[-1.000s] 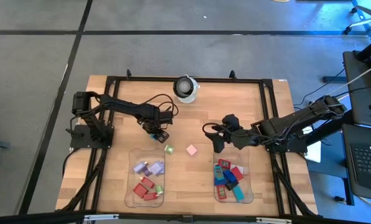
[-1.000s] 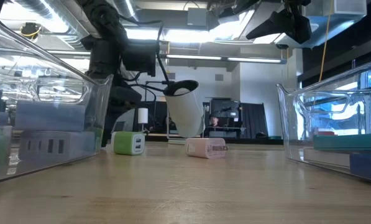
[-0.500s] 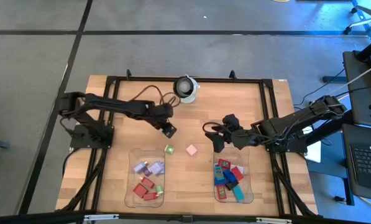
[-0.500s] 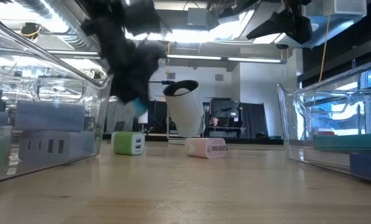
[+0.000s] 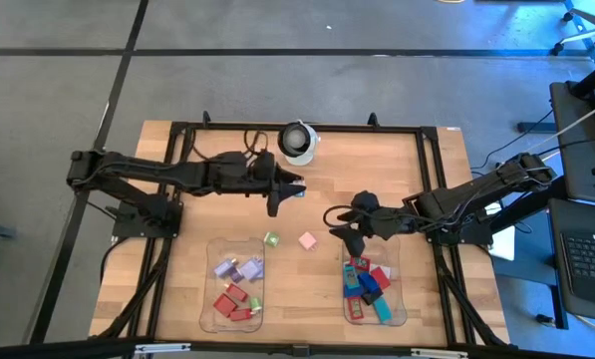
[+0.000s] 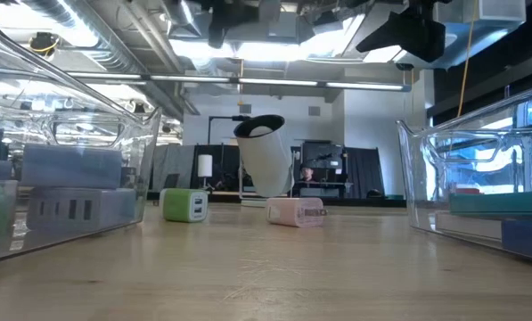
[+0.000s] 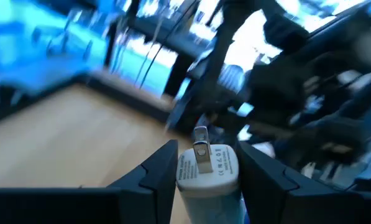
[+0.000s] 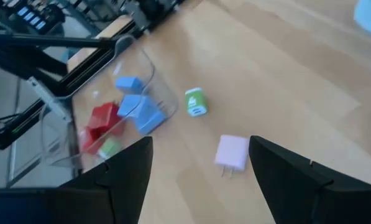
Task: Pick & Place Office items
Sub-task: Put the blue charger adapter into the left transparent bin
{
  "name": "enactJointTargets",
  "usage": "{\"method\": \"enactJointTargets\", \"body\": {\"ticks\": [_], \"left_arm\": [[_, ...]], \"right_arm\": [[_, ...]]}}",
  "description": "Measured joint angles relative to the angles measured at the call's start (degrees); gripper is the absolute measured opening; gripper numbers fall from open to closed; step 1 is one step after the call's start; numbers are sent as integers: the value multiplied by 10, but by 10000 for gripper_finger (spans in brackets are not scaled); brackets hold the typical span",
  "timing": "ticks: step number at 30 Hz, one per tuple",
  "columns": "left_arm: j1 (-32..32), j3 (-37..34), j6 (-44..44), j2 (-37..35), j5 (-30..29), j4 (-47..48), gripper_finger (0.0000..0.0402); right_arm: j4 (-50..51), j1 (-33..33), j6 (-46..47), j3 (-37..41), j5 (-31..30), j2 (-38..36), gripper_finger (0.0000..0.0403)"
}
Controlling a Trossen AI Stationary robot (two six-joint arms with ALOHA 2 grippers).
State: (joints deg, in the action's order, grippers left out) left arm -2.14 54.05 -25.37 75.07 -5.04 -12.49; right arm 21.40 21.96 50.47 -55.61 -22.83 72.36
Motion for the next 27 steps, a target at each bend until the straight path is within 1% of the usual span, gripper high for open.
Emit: {"method": "enactJointTargets", "body": {"ticks": [4,8,11,18,22,27], "left_arm": [[18,0,51,0,0,-74,139],[33,0,90,0,-19,-103,139],[44,0,104,0,-40,-104,139],[65,0,106,0,-53,-105,140],[82,0,88,0,-54,-105,140],[121,0,44,0,-13,-101,140]], "right_arm": [[-1,0,3,0,24,0,270],[-2,0,3,0,34,0,270],[-2,0,3,0,34,0,270],[-1,0,0,0,34,0,270],[-1,0,1,0,34,0,270],[-2,0,0,0,34,0,270]]}}
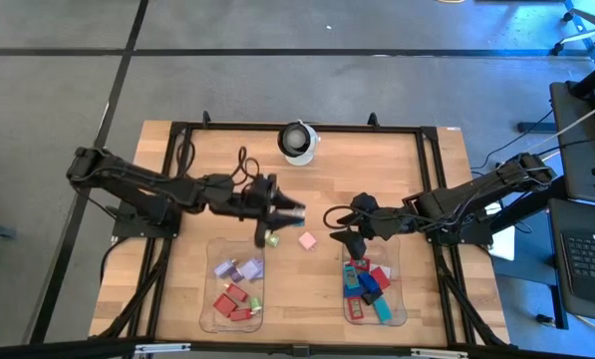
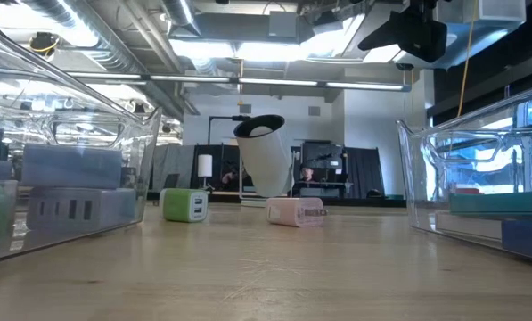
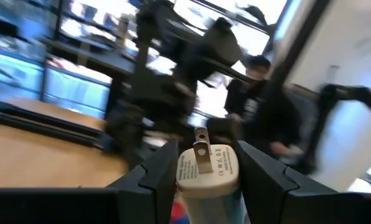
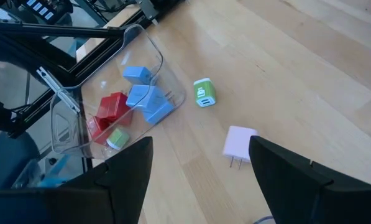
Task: Pick & Place Office items
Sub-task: Put the blue charger adapter into the left transparent bin
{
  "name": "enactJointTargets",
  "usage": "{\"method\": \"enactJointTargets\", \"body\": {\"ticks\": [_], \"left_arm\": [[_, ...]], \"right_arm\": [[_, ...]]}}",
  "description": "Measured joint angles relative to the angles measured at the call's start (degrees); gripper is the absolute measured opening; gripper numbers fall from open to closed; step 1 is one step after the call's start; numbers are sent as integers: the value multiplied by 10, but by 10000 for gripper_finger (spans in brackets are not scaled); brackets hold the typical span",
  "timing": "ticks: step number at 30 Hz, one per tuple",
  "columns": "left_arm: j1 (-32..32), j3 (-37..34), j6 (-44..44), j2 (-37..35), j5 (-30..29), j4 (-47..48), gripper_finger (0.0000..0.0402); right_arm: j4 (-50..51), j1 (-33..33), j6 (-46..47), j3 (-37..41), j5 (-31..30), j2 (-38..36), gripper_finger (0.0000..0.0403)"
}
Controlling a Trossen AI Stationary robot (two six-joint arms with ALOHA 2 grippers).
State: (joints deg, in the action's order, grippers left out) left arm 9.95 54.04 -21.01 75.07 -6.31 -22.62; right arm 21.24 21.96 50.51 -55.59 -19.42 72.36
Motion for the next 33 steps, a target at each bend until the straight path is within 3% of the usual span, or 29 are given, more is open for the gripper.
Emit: {"method": "enactJointTargets", "body": {"ticks": [5,8,16,21,25,33], "left_arm": [[51,0,-40,0,25,27,140],[72,0,-82,0,41,92,140],[130,0,-310,0,45,327,140],[182,0,-402,0,44,388,140],[223,0,-437,1,31,418,140],[269,-1,-489,42,-34,563,140]], "right_arm": [[0,0,-1,0,0,0,270],[0,0,0,0,0,0,270],[0,0,-1,0,0,0,270],[0,0,0,0,0,0,270],[0,0,0,0,0,0,270],[-2,0,-1,0,-31,0,270]]}}
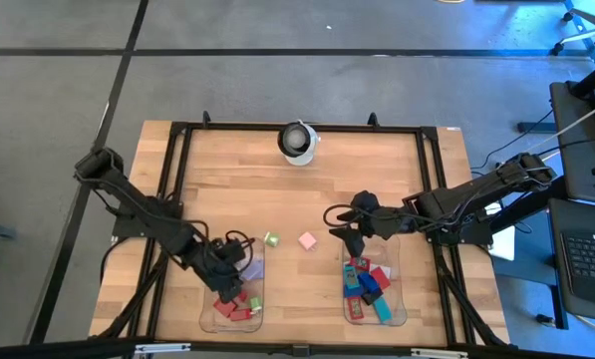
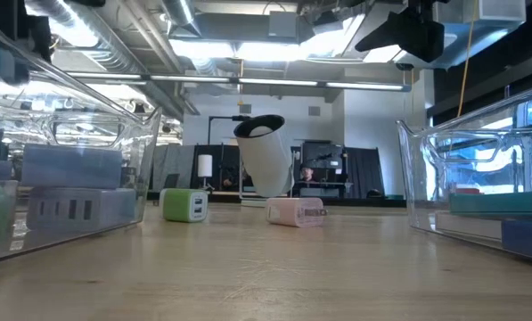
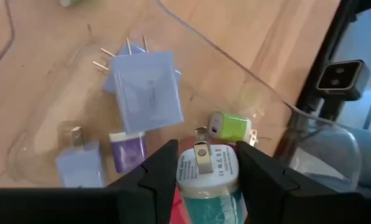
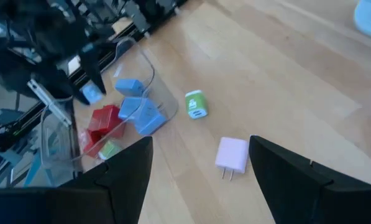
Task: Pick & Place Office items
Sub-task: Put the blue charger adapter into the left transparent bin, then put the green charger adapter into the left transparent bin
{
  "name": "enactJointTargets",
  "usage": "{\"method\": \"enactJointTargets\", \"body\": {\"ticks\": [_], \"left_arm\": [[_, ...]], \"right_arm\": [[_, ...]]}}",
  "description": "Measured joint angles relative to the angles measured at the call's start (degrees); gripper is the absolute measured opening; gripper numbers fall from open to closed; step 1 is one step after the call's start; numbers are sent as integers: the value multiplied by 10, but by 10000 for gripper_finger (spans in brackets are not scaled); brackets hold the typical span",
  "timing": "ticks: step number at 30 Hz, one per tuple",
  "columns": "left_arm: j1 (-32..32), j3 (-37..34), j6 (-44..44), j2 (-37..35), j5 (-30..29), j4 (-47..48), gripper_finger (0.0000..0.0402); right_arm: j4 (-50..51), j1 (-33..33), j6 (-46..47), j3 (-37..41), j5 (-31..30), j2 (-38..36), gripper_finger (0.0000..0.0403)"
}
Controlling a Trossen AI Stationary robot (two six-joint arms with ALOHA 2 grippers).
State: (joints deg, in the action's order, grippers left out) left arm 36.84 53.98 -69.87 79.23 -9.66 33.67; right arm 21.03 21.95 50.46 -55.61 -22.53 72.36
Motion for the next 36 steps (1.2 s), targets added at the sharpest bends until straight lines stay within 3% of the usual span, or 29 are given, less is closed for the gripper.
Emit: {"method": "enactJointTargets", "body": {"ticks": [12,24,31,36], "left_arm": [[0,0,1,54,21,-1,145],[-6,0,5,45,27,-2,210],[-31,0,72,-1,11,-27,225],[-64,1,182,-41,-47,-78,224]], "right_arm": [[-18,0,0,0,-6,0,270],[-22,0,30,0,-6,0,270],[-22,-8,31,0,-6,0,270],[-22,-13,31,0,-6,0,270]]}}
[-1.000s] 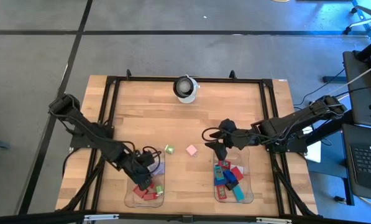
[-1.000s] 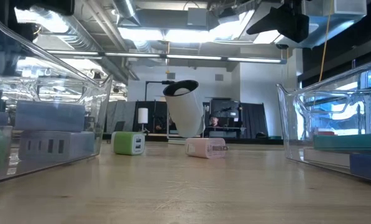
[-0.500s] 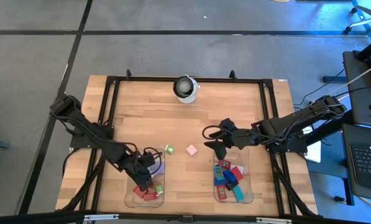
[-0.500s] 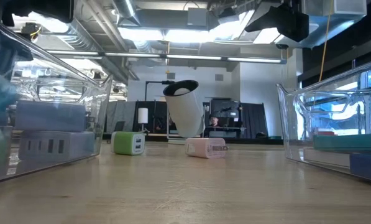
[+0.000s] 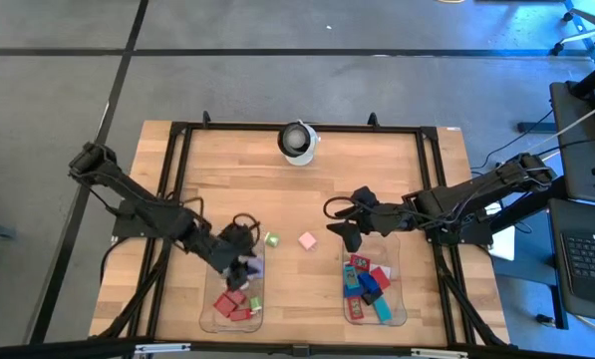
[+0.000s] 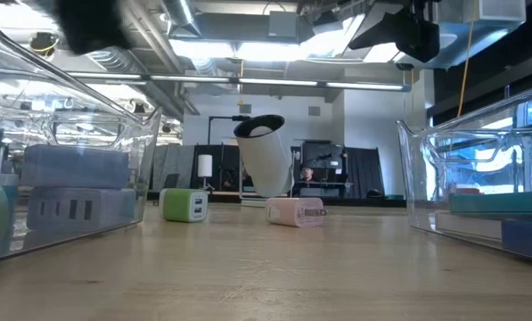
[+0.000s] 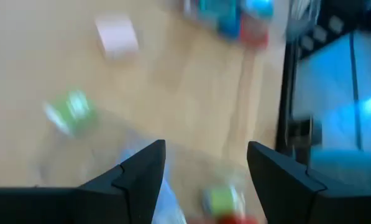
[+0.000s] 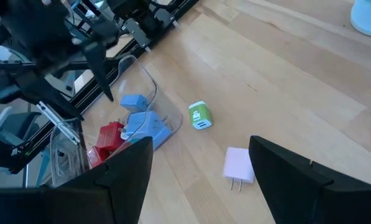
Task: Pick & Place Office items
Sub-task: Put the green charger adapter into the left transparent bin
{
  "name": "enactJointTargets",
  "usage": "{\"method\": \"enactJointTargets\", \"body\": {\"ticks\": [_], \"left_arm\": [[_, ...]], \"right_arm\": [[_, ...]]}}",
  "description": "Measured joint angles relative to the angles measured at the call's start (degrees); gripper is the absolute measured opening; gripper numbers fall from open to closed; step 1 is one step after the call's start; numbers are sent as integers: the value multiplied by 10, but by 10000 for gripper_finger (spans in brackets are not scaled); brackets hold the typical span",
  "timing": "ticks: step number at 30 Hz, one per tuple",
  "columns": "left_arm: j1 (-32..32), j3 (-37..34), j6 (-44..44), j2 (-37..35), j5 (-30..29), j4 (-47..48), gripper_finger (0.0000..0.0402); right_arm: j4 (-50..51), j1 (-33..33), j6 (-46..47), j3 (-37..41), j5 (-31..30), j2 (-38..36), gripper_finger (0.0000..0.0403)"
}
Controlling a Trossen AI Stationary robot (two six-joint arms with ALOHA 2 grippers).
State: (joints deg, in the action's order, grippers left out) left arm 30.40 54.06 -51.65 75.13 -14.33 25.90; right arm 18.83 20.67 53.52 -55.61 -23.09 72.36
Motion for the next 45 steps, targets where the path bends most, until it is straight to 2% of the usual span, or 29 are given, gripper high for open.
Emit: {"method": "enactJointTargets", "body": {"ticks": [5,8,12,18,28,32,35,41,45], "left_arm": [[-60,0,93,-11,-78,-77,229],[-104,1,134,0,-82,-134,235],[-150,0,189,28,-42,-171,245],[-196,0,228,72,2,-173,263],[-257,0,206,136,88,-162,277],[-274,42,197,168,115,-80,277],[-280,96,217,202,123,21,277],[-280,213,234,293,125,170,277],[-280,275,208,348,126,250,277]], "right_arm": [[0,0,0,0,0,0,270],[0,0,0,0,0,0,270],[0,0,0,0,-3,0,270],[0,0,0,0,-4,0,270],[0,0,-1,0,-5,0,270],[0,0,-2,0,-5,0,270],[2,0,-2,0,-5,0,270],[5,-1,-2,0,-4,0,270],[5,-1,-4,0,0,0,270]]}}
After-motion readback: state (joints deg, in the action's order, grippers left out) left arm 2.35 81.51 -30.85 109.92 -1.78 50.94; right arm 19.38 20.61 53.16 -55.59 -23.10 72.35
